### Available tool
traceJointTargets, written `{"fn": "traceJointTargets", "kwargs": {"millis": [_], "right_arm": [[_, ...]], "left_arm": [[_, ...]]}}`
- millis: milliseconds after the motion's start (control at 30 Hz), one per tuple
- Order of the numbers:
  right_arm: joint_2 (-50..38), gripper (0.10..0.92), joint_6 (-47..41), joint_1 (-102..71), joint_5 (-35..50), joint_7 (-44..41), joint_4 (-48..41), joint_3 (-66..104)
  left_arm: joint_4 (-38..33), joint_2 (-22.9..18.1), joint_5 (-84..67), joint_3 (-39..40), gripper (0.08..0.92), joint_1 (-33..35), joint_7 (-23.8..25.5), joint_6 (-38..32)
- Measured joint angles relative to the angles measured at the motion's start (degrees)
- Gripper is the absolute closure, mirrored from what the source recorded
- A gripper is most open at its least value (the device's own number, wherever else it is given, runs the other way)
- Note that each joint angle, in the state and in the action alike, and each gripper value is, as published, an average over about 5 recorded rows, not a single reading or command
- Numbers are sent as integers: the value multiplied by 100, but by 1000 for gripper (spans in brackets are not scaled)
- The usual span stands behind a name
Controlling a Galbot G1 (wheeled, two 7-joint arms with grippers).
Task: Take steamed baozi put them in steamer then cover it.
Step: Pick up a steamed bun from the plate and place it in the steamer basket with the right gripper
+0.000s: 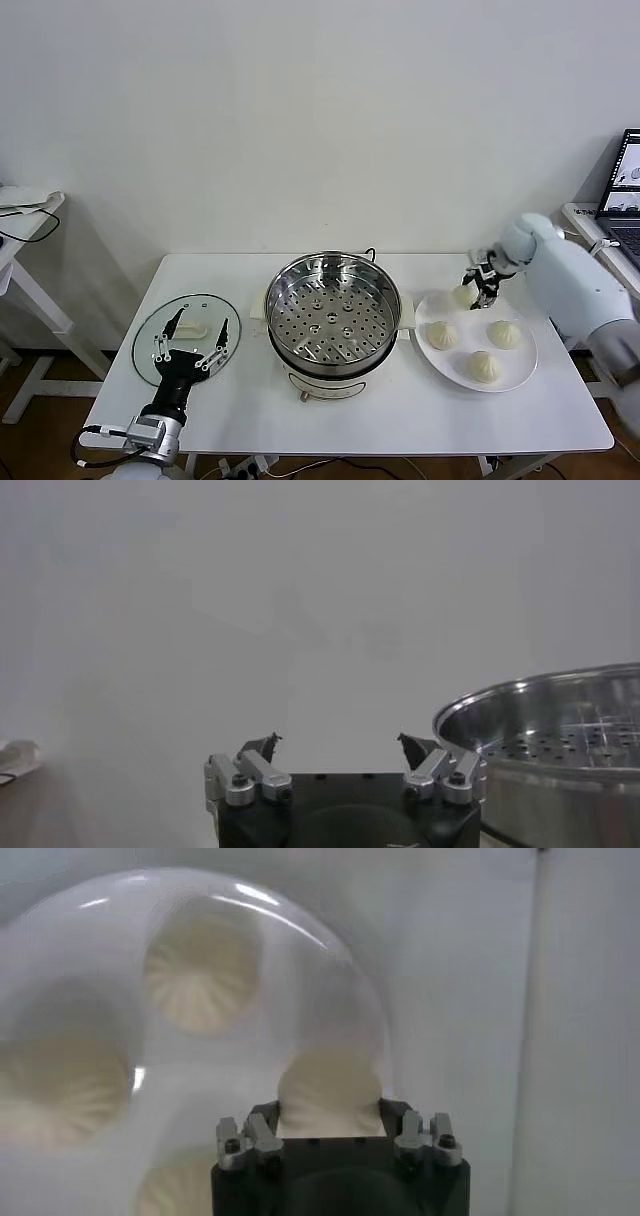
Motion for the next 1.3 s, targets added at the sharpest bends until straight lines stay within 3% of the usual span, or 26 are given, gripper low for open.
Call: {"fn": "traceJointTargets", "kwargs": {"millis": [300, 600, 1000, 1300], "right_arm": [[-500, 355, 647, 1616, 1169, -306, 1324, -1569], [-202, 355, 1387, 3057, 1843, -425, 2113, -2867], [980, 355, 2470, 3687, 2060, -329, 2218, -3739], [1806, 355, 3207, 3493, 1715, -122, 1813, -3840]], "left_arm": [[-69, 12, 7, -66, 177, 81, -16, 28], [-148, 16, 1, -144, 177, 132, -25, 71], [-85, 75, -87, -327, 177, 141, -9, 91], [-50, 145, -205, -468, 177, 100, 5, 129]]}}
